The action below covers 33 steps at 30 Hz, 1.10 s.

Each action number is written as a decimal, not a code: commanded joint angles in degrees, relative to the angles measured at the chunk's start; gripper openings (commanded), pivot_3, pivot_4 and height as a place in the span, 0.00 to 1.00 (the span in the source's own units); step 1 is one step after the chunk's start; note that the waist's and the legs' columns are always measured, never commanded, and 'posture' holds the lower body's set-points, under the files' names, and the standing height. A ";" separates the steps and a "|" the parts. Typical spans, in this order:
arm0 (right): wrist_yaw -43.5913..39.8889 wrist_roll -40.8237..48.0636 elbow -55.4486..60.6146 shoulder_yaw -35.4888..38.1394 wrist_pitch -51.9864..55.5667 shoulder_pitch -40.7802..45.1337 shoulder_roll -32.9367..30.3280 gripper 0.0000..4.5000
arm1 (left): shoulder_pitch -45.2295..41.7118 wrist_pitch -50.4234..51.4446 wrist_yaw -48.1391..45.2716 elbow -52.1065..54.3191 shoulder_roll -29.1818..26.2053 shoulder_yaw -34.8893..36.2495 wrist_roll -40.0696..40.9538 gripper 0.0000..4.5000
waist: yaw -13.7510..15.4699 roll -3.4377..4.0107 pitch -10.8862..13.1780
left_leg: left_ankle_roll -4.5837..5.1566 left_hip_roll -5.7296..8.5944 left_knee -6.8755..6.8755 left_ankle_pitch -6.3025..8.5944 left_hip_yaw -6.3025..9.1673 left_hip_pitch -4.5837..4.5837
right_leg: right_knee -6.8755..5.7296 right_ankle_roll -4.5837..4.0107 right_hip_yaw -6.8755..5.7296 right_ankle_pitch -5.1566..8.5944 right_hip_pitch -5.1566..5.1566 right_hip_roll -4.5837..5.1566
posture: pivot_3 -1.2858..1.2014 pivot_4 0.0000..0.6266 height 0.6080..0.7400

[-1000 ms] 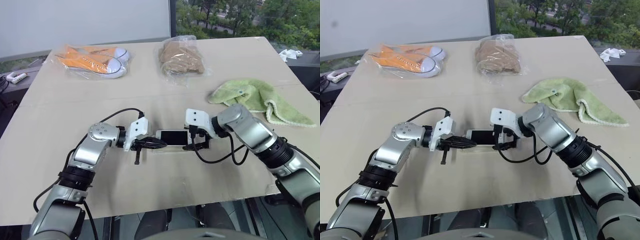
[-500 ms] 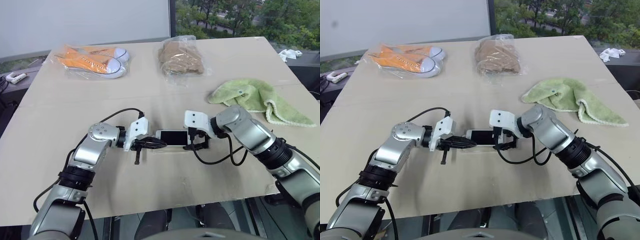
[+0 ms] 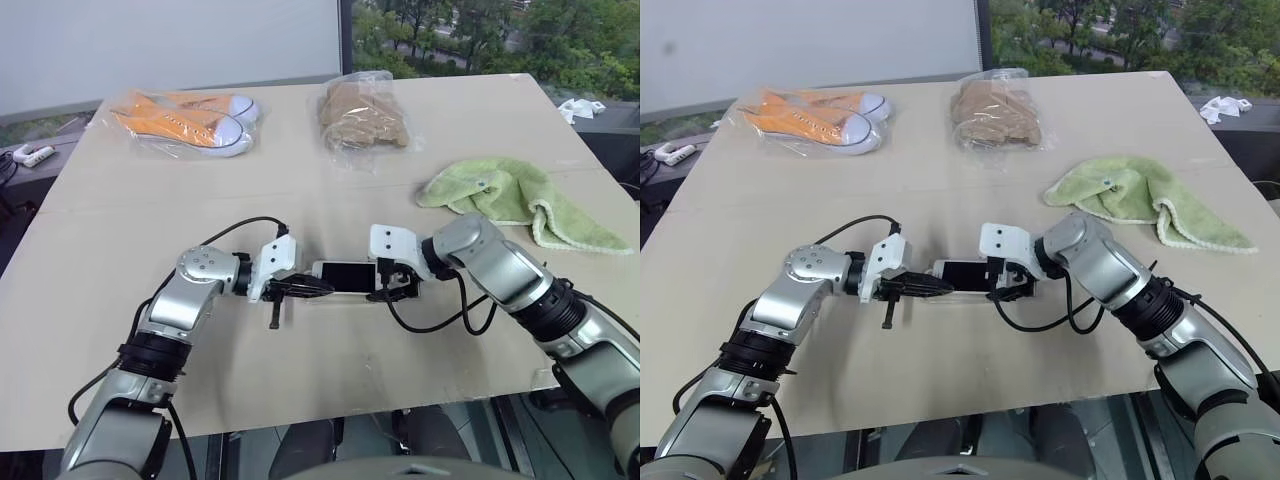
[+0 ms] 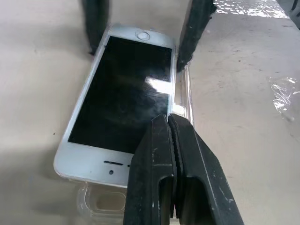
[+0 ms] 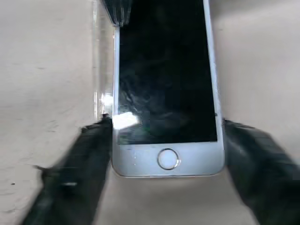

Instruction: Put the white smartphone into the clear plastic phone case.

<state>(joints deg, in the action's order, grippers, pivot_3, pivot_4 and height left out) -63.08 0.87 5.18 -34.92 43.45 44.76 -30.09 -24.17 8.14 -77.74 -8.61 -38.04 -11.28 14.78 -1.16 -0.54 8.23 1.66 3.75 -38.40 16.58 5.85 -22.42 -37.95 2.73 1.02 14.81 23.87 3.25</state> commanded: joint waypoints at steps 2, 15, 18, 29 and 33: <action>0.67 0.00 0.67 1.04 -0.69 -0.13 0.59 0.66 | 0.15 -0.79 -0.10 0.40 -0.11 0.61 0.13 0.00 | 0.00 0.00 0.00 | 0.00 0.00 0.00 0.00 0.00 0.00 | 0.00 0.00 0.00 0.00 0.00 0.00 | 0.52 0.24 1.00; -0.74 2.99 5.22 3.38 2.69 1.95 0.78 0.66 | -0.33 -1.13 -0.12 0.63 -0.50 1.34 0.45 0.00 | -0.46 0.00 0.00 | 0.00 0.00 0.00 0.00 0.01 -0.01 | -0.01 0.00 0.00 0.00 0.00 0.00 | 0.52 0.24 1.00; -2.45 4.70 6.83 3.59 4.49 2.76 -0.24 0.66 | -1.09 -1.21 -0.20 0.52 -0.96 1.82 0.62 0.00 | -0.59 0.00 0.00 | 0.00 0.00 -0.01 0.00 0.02 -0.03 | -0.01 0.00 0.00 0.00 0.00 0.01 | 0.52 0.24 1.00; -2.86 3.91 7.00 0.47 4.83 3.51 -2.49 0.66 | -0.10 -0.56 -0.55 2.14 -1.59 1.76 0.84 0.00 | -1.03 0.00 0.00 | 0.00 0.00 -0.02 0.00 0.04 -0.04 | -0.01 0.00 0.02 0.00 0.01 0.01 | 0.52 0.24 1.00; -3.06 3.57 7.38 -0.25 5.32 3.67 -2.79 0.66 | 0.16 -0.77 -0.61 2.01 -1.52 1.36 0.31 0.00 | -1.03 0.00 0.00 | 0.00 0.00 -0.02 0.00 0.05 -0.04 | -0.01 0.00 0.03 0.00 0.01 0.01 | 0.52 0.24 1.00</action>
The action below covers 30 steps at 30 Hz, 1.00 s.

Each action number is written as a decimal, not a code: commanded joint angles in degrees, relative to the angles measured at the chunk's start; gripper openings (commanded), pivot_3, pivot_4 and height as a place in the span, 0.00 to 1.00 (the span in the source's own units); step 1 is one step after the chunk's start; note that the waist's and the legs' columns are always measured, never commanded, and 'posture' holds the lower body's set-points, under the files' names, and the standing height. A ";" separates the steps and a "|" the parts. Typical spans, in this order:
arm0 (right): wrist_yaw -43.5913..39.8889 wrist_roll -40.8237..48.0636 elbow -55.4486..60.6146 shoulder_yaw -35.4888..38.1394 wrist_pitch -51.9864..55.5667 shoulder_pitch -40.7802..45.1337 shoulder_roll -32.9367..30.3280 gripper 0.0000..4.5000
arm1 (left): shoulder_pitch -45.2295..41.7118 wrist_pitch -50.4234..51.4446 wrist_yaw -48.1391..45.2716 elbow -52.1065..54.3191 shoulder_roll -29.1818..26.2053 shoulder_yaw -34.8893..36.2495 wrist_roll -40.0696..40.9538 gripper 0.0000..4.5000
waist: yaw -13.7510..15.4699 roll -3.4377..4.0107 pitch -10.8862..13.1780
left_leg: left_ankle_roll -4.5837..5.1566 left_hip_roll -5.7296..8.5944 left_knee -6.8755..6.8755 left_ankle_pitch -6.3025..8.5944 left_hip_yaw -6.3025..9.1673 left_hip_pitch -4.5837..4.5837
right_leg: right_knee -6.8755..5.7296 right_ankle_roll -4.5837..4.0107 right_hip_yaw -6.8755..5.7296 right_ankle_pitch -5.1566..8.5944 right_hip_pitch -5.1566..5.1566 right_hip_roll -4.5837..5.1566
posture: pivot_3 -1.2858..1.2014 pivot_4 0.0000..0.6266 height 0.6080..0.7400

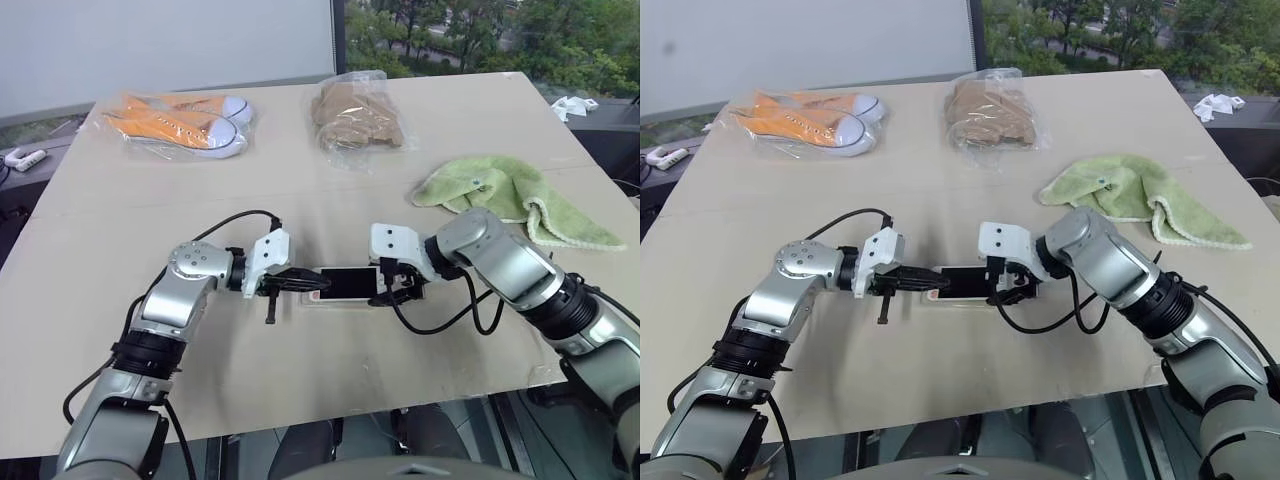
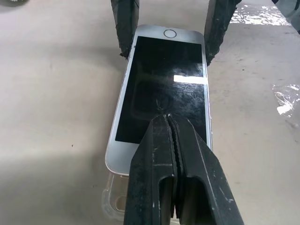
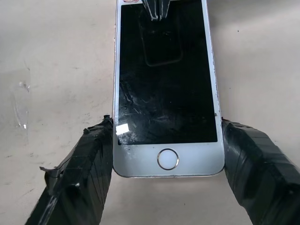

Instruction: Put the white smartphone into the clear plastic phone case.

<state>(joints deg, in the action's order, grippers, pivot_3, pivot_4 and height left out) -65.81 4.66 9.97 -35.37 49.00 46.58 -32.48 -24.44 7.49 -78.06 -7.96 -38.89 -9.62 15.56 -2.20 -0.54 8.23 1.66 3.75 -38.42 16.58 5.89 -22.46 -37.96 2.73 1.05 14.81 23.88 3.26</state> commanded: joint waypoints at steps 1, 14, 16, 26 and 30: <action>-0.37 -0.27 2.73 0.04 -0.11 1.84 -0.48 0.66 | 0.45 -0.23 -0.32 1.28 -0.62 -0.44 -0.66 0.00 | 0.00 0.00 0.00 | 0.00 0.00 0.00 0.00 0.00 0.00 | 0.00 0.00 0.00 0.00 0.00 0.00 | 0.52 0.24 1.00; -0.05 -0.82 3.81 -1.85 1.07 1.40 -0.90 0.66 | 0.56 -1.12 -0.30 1.46 -0.83 -3.14 -3.97 0.00 | 0.01 0.00 0.00 | 0.00 0.00 0.00 0.00 0.00 0.00 | 0.00 0.00 0.01 0.00 0.00 0.00 | 0.52 0.24 1.00; 0.54 -1.09 3.30 -1.84 1.29 1.46 -0.43 0.66 | 0.46 -1.30 -0.25 1.22 -0.78 -3.20 -4.16 0.00 | 0.01 0.00 0.00 | 0.00 0.00 0.00 0.00 0.00 0.00 | 0.00 0.00 0.01 0.00 0.00 0.00 | 0.52 0.24 1.00; 1.38 -2.12 1.31 -2.42 1.87 1.39 0.92 0.66 | 0.13 -1.41 -0.33 1.00 -0.91 -3.78 -5.60 0.00 | -0.06 0.00 -0.04 | 0.00 0.00 0.00 0.00 0.00 0.02 | -0.03 0.00 0.01 0.00 0.00 0.00 | 0.52 0.24 1.00; 1.54 -2.38 1.23 -2.83 2.00 1.34 1.33 0.66 | 0.11 -0.66 -0.21 1.40 -1.06 -3.99 -6.17 0.00 | -0.07 -0.02 -0.05 | 0.00 0.00 0.00 0.00 0.00 0.02 | -0.03 0.00 0.01 0.00 -0.01 0.00 | 0.52 0.24 1.00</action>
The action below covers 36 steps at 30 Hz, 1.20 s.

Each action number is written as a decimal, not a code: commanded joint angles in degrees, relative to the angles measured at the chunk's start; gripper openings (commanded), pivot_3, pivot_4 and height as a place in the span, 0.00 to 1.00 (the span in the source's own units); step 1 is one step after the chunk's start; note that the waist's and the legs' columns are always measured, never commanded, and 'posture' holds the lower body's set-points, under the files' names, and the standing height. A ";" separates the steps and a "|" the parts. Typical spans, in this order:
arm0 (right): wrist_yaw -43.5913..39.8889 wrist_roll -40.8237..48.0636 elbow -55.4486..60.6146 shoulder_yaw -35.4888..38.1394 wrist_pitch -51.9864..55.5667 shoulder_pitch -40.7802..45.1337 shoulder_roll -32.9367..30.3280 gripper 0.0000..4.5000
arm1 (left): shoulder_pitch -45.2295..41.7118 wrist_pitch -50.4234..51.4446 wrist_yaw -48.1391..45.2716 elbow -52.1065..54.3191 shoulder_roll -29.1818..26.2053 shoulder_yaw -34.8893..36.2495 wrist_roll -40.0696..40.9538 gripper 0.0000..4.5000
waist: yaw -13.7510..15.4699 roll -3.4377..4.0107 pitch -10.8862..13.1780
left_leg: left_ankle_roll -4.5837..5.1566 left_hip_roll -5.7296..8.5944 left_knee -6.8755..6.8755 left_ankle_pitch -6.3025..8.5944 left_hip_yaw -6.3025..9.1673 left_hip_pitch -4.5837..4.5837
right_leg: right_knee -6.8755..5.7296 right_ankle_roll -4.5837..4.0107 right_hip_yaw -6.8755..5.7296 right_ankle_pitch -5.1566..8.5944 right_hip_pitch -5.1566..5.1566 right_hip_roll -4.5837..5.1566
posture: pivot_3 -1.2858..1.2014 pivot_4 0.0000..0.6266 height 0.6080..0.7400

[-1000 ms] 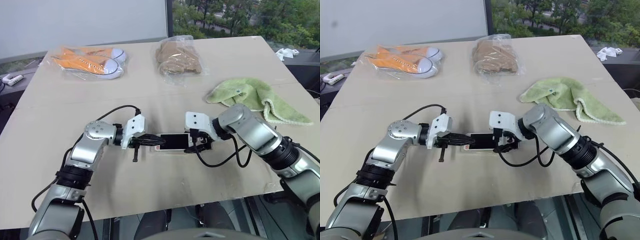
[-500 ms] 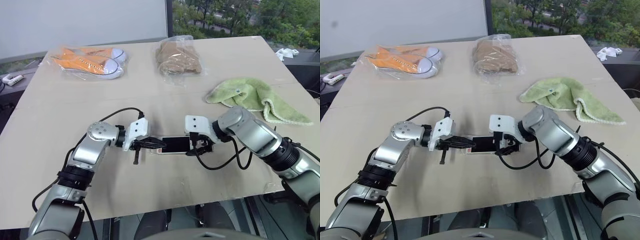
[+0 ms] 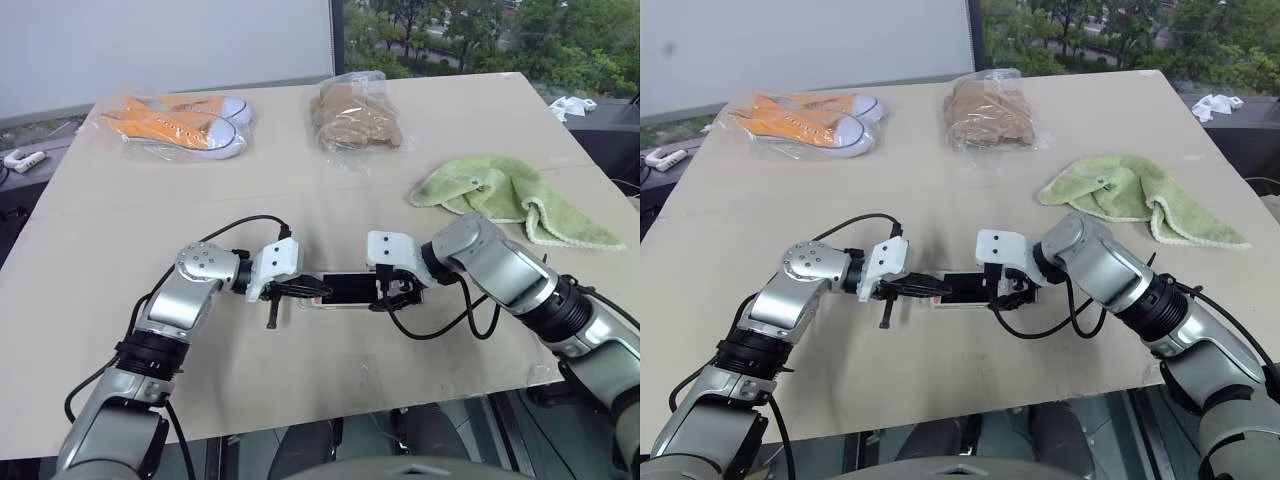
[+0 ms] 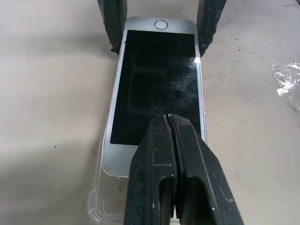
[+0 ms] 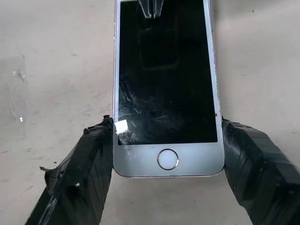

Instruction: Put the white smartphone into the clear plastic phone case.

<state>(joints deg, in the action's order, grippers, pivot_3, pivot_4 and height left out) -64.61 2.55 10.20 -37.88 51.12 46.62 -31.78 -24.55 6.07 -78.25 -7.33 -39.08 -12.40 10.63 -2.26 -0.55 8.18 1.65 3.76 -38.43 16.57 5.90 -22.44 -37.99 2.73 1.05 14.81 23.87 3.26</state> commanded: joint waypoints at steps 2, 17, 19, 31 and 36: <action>0.44 -0.57 0.81 -0.54 -0.13 1.38 0.83 0.66 | 0.23 1.11 0.06 0.89 -0.96 -1.34 -1.47 0.00 | -0.05 -0.01 -0.01 | 0.00 0.00 -0.01 0.00 0.00 0.00 | 0.00 0.00 0.00 0.00 0.00 0.00 | 0.52 0.24 1.00; -0.60 1.12 2.18 1.74 1.79 1.61 1.27 0.98 | 0.37 -2.45 0.58 -3.90 -0.27 -2.49 -3.38 0.00 | 0.07 0.00 -0.06 | -0.02 0.00 0.00 -0.01 -0.01 0.28 | -0.05 0.00 0.04 0.00 -0.18 0.00 | 0.52 0.24 1.00; -0.13 1.89 3.03 3.43 2.19 1.61 0.48 0.98 | 0.27 -3.11 0.59 -4.62 -0.04 -2.64 -3.48 0.00 | 0.24 0.01 -0.06 | -0.02 0.01 0.00 -0.01 -0.01 0.28 | -0.05 0.00 0.03 0.00 -0.19 0.01 | 0.52 0.24 1.00; 6.02 9.22 13.56 18.57 9.34 -6.78 -4.60 0.79 | 0.16 -6.49 0.94 -8.01 0.80 -3.01 -3.81 0.00 | 0.83 0.00 -0.12 | -0.01 0.01 0.00 -0.01 0.04 0.29 | -0.03 0.00 0.10 0.00 -0.24 0.04 | 0.52 0.24 1.00; 6.42 10.61 16.56 18.75 9.03 -11.76 -9.70 0.26 | 0.29 -7.30 0.96 -8.62 0.90 -3.08 -3.82 0.00 | 1.45 0.04 -0.14 | -0.01 0.02 0.00 -0.01 0.02 0.30 | -0.03 0.00 0.13 0.00 -0.24 0.04 | 0.52 0.24 1.00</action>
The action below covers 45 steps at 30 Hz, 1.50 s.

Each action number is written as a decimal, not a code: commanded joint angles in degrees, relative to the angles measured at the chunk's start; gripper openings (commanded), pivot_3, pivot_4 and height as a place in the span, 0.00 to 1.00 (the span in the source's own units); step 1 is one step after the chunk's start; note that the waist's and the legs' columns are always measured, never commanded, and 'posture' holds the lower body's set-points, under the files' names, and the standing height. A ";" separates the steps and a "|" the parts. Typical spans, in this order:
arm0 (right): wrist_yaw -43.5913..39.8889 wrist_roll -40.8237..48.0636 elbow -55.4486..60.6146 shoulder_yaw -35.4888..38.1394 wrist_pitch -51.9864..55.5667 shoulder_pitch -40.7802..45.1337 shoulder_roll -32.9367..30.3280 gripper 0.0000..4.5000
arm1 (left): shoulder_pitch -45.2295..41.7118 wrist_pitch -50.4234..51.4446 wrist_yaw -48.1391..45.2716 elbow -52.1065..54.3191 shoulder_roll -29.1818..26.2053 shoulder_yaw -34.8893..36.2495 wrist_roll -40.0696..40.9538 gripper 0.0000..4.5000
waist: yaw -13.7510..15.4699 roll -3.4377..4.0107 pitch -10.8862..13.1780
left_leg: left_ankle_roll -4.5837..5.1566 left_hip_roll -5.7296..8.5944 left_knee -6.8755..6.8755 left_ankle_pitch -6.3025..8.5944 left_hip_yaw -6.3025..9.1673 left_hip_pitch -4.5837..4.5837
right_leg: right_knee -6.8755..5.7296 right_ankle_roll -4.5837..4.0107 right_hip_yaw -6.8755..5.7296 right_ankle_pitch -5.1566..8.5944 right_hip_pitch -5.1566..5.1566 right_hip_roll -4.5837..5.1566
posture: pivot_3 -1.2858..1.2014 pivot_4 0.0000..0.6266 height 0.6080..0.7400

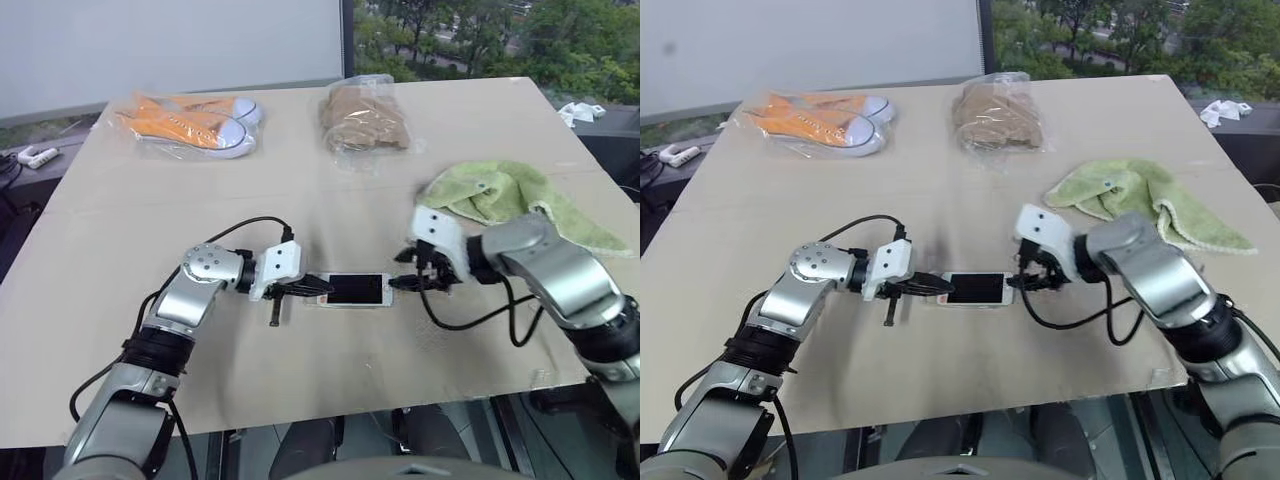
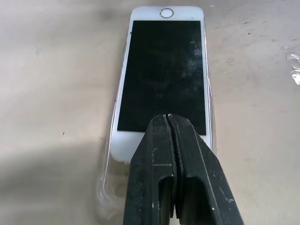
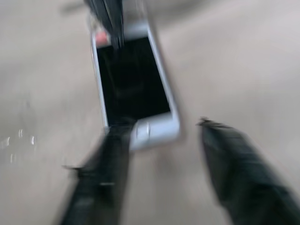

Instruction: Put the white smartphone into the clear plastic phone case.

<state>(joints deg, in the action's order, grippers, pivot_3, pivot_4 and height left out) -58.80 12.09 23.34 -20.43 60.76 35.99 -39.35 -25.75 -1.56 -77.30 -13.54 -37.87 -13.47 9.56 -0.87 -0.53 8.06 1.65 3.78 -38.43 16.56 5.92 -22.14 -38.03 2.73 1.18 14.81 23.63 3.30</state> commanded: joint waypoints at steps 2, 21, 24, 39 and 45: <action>1.17 0.81 3.63 0.06 -0.98 -1.72 -3.12 0.05 | 1.54 0.13 0.02 -2.51 -0.28 -2.05 -2.78 0.00 | 0.04 0.04 -0.03 | 0.00 0.00 0.00 0.00 0.00 0.02 | 0.00 0.00 0.01 0.00 -0.02 0.00 | 0.52 0.24 1.00; 4.25 -1.13 1.32 -7.37 -3.73 -0.02 -2.69 0.01 | 1.20 12.10 2.37 13.06 -1.14 3.40 5.24 0.00 | 0.05 0.03 0.00 | 0.00 -0.01 0.00 0.00 -0.04 -0.06 | 0.01 0.00 0.04 0.00 0.01 -0.03 | 0.52 0.24 1.00; 4.15 -1.26 1.12 -7.57 -3.83 0.19 -2.96 0.01 | 1.32 14.20 2.02 15.69 -3.13 5.21 6.74 0.00 | -0.03 0.03 0.01 | 0.00 -0.02 0.01 0.00 -0.03 -0.11 | 0.03 0.00 0.03 0.00 0.05 -0.03 | 0.52 0.24 1.00; 4.15 -2.32 -0.66 -8.23 -4.56 1.06 -2.57 0.01 | 7.17 4.15 1.74 3.49 -11.08 7.62 2.00 0.00 | 0.30 0.07 0.05 | 0.00 0.00 0.00 0.00 0.05 -0.23 | 0.10 0.00 -0.10 0.00 0.08 0.01 | 0.52 0.24 1.00; 3.97 -2.73 -1.03 -8.58 -4.51 1.40 -2.27 0.01 | 5.91 3.38 1.79 1.23 -6.59 6.08 1.91 0.00 | 0.41 0.08 0.05 | 0.00 0.02 -0.01 0.00 0.09 -0.23 | 0.08 0.00 -0.15 0.00 0.07 0.04 | 0.52 0.24 1.00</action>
<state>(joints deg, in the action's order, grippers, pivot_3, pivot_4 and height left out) -54.63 9.49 21.42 -29.08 56.95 35.86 -41.54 -19.39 2.29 -75.73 -12.13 -45.44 -6.56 11.47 -0.46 -0.46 8.11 1.65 3.80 -38.45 16.56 6.01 -22.37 -37.95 2.73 1.03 14.81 23.70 3.34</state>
